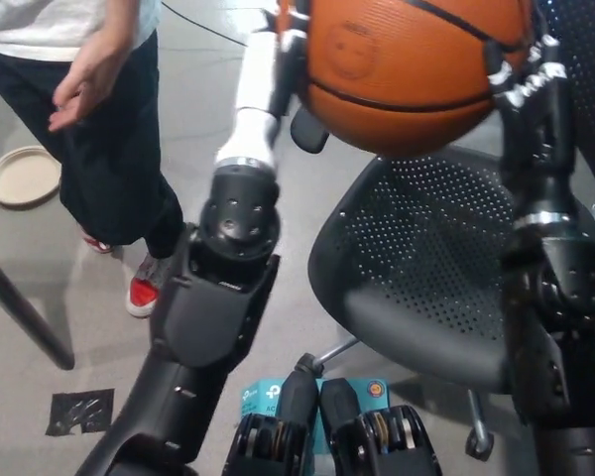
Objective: The robot grabs the basketball from a person using both hands and then drops it on the black chair in the front
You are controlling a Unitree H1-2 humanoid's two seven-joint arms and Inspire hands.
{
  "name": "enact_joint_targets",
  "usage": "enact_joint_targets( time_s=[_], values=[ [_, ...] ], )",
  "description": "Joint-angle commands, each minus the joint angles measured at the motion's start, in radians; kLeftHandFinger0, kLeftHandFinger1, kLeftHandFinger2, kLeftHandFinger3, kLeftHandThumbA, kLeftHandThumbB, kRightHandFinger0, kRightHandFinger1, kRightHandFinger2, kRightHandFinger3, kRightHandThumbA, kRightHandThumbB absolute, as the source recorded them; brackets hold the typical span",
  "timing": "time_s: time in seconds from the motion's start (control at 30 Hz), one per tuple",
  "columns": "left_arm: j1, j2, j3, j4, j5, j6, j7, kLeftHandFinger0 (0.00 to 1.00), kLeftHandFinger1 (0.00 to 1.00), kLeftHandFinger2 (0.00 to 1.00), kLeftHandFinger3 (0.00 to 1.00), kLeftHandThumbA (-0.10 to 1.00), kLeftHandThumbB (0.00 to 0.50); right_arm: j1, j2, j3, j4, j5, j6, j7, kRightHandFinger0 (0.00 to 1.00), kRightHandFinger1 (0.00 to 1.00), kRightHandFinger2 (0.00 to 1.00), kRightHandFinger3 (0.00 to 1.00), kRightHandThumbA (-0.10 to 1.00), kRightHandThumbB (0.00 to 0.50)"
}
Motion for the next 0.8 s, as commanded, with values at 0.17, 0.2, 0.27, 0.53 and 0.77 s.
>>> enact_joint_targets(
  time_s=[0.17,0.2,0.27,0.53,0.77],
  values=[
    [-0.173,-0.172,-0.107,0.303,0.005,-0.164,-0.106,1.0,1.0,1.0,1.0,1.0,0.154,-0.026,0.029,-0.024,0.019,0.135,0.049,0.126,1.0,1.0,1.0,1.0,1.0,0.223],
    [-0.18,-0.175,-0.107,0.322,0.005,-0.17,-0.105,1.0,1.0,1.0,1.0,1.0,0.148,-0.028,0.03,-0.032,0.034,0.148,0.037,0.139,1.0,1.0,1.0,1.0,1.0,0.212],
    [-0.202,-0.189,-0.106,0.393,-0.002,-0.183,-0.112,1.0,1.0,1.0,1.0,1.0,0.158,-0.022,0.02,-0.046,0.071,0.153,0.017,0.162,1.0,1.0,1.0,1.0,1.0,0.215],
    [-0.245,-0.196,-0.113,0.597,-0.003,-0.204,-0.156,1.0,1.0,1.0,1.0,1.0,0.173,-0.007,-0.014,-0.074,0.246,0.205,-0.018,0.268,1.0,1.0,1.0,1.0,1.0,0.268],
    [-0.244,-0.215,-0.083,0.754,-0.023,-0.282,-0.155,1.0,1.0,1.0,1.0,1.0,0.2,-0.001,-0.005,-0.082,0.362,0.189,-0.058,0.284,1.0,1.0,1.0,1.0,1.0,0.242]
  ],
)
